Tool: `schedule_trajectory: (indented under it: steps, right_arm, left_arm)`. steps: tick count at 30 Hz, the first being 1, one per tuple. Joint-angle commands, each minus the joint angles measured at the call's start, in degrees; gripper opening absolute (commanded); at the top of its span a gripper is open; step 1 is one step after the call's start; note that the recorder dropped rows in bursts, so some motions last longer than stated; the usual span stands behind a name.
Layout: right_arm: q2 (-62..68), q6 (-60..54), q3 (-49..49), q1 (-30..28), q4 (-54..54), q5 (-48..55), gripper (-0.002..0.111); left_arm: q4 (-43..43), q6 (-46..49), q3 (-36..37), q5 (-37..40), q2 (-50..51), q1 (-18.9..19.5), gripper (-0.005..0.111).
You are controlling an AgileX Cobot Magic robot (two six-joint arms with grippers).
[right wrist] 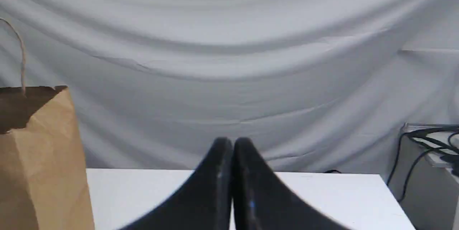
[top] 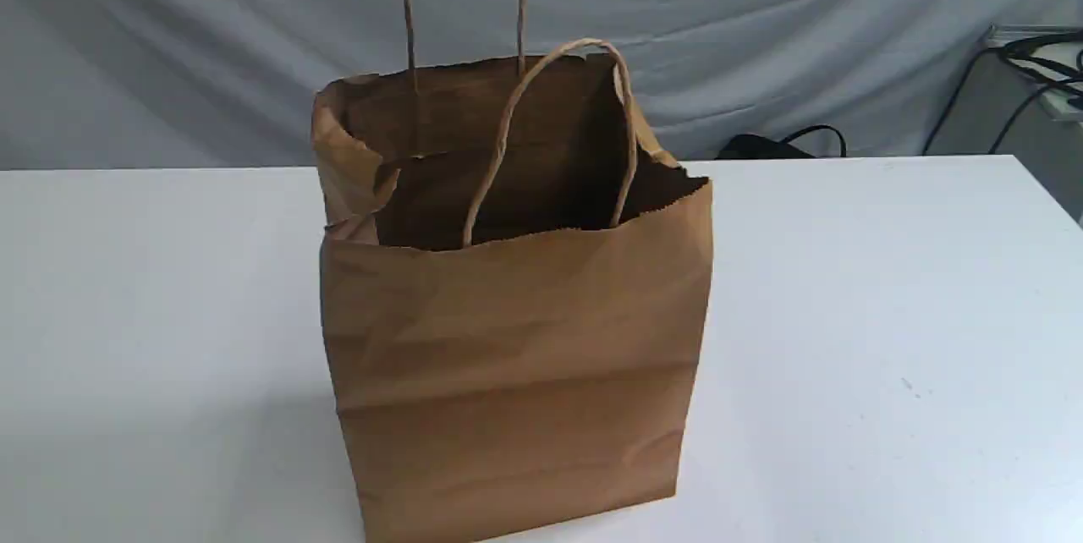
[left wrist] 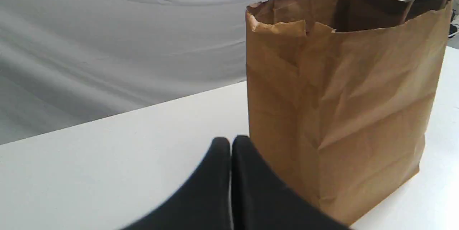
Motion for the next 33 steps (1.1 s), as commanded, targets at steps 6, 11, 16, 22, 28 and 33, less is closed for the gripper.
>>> schedule_trajectory:
  steps: [6, 11, 16, 22, 28, 33]
  right_arm:
    - [-9.67, -0.70, 4.74, -2.86, 0.37, -0.97, 0.000]
    - [-11.22, -0.70, 6.56, -2.70, 0.37, -1.60, 0.000]
    - [-11.22, -0.80, 6.57, -2.70, 0.37, -1.24, 0.000]
    - [-11.22, 0.03, 8.12, -2.70, -0.69, -1.05, 0.000]
    - [-11.22, 32.42, 12.24, -2.70, -33.71, -0.92, 0.000]
    - [-11.22, 36.54, 12.24, -2.70, -39.44, 0.30, 0.000]
  left_arm:
    - [0.12, -0.20, 0.33, -0.81, -0.31, 0.09, 0.000]
    - [0.12, -0.20, 0.33, -0.81, -0.31, 0.09, 0.000]
    - [0.12, -0.20, 0.33, -0.81, -0.31, 0.09, 0.000]
    - [0.12, -0.20, 0.33, -0.81, -0.31, 0.09, 0.000]
    - [0.12, -0.20, 0.33, -0.81, -0.31, 0.09, 0.000]
    - [0.12, -0.20, 0.33, -0.81, -0.31, 0.09, 0.000]
